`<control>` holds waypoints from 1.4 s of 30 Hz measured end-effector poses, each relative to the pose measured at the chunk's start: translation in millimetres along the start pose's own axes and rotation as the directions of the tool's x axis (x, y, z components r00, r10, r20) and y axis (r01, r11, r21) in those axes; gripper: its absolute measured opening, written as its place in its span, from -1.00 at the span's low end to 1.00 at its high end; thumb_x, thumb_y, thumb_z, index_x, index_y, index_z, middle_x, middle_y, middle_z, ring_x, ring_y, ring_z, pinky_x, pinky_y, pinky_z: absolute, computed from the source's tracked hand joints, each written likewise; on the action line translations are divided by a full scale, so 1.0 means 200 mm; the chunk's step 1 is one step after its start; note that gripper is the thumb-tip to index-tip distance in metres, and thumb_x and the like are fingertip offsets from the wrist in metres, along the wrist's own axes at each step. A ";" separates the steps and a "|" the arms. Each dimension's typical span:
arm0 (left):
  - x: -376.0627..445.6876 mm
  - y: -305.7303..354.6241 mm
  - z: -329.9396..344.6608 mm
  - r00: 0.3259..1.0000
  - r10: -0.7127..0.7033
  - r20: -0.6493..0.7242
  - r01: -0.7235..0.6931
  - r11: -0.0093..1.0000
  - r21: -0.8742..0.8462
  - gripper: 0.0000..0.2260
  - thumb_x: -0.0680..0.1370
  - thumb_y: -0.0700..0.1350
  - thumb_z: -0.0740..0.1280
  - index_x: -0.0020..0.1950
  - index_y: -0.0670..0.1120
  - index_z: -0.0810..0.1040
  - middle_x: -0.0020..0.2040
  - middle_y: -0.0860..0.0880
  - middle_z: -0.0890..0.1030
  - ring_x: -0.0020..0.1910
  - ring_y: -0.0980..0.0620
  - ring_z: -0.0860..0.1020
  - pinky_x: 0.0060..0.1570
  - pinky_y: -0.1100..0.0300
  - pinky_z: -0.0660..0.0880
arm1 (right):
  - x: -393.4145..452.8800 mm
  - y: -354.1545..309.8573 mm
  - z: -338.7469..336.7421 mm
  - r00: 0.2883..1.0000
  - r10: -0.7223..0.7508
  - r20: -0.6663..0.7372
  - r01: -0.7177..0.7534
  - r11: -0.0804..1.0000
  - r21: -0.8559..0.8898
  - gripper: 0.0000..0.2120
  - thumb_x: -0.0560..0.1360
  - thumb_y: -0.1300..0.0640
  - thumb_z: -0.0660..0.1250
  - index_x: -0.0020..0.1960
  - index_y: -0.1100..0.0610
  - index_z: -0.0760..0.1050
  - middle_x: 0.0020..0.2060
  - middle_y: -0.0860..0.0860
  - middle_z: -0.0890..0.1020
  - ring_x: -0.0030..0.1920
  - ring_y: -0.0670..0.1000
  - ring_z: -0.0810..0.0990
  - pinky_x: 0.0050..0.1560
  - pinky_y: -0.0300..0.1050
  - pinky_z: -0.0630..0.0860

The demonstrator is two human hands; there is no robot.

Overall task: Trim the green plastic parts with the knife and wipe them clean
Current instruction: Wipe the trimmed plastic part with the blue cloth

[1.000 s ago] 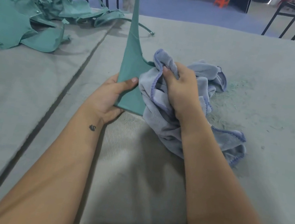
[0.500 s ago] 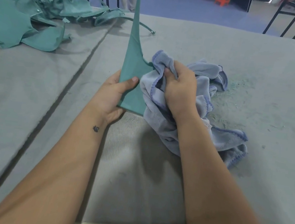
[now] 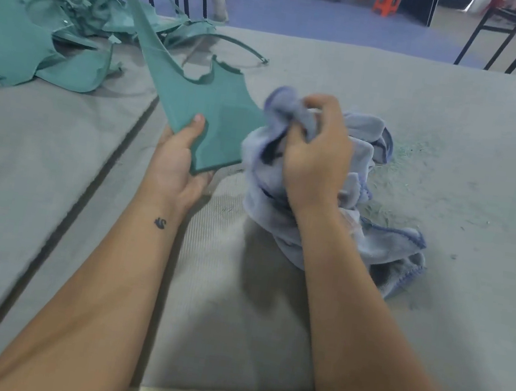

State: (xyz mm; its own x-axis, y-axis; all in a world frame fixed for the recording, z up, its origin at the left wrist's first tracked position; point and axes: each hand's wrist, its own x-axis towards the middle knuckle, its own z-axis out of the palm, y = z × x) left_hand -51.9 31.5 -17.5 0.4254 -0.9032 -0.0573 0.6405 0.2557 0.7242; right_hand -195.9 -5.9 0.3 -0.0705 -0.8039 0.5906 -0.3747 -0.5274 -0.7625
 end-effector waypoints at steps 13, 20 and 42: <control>0.02 0.00 0.00 0.994 -0.108 -0.024 0.107 0.994 -0.016 -0.54 0.70 0.01 0.01 0.48 -0.26 0.32 0.41 -0.24 0.43 0.39 -0.19 0.42 0.41 -0.06 0.33 | -0.09 -0.02 0.19 0.793 -0.006 0.609 0.043 0.998 -0.045 -0.73 0.56 0.12 0.22 0.17 0.13 0.60 0.08 0.03 0.65 0.17 0.04 0.55 0.16 -0.02 0.47; 0.02 0.02 -0.02 0.999 -0.008 -0.052 0.001 0.993 -0.122 -0.63 0.69 -0.07 0.11 0.42 -0.24 0.41 0.26 -0.19 0.58 0.15 -0.15 0.61 0.06 -0.04 0.58 | -0.04 0.05 0.13 0.938 0.177 0.296 -0.206 0.976 0.068 -0.68 0.55 0.13 0.33 -0.37 0.10 0.39 -0.48 -0.12 0.45 -0.39 -0.11 0.39 -0.27 -0.12 0.35; 0.02 -0.03 -0.03 0.987 -0.118 0.109 0.117 0.993 0.016 -0.79 0.65 -0.22 0.16 0.18 -0.21 0.54 -0.05 -0.12 0.71 -0.09 -0.06 0.69 -0.16 0.11 0.62 | 0.00 0.08 0.07 0.861 0.296 0.415 -0.439 0.844 0.308 -0.77 0.47 0.17 0.44 0.09 0.12 0.49 -0.07 0.04 0.66 -0.05 -0.04 0.64 -0.02 -0.15 0.58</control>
State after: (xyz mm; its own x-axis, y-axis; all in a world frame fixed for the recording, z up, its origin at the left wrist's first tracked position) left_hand -50.2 28.1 -27.5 0.2746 -0.9592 -0.0670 0.6752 0.1427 0.7237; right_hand -188.3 -18.1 -16.1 0.2116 -0.9619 0.1730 -0.0002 -0.1771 -0.9842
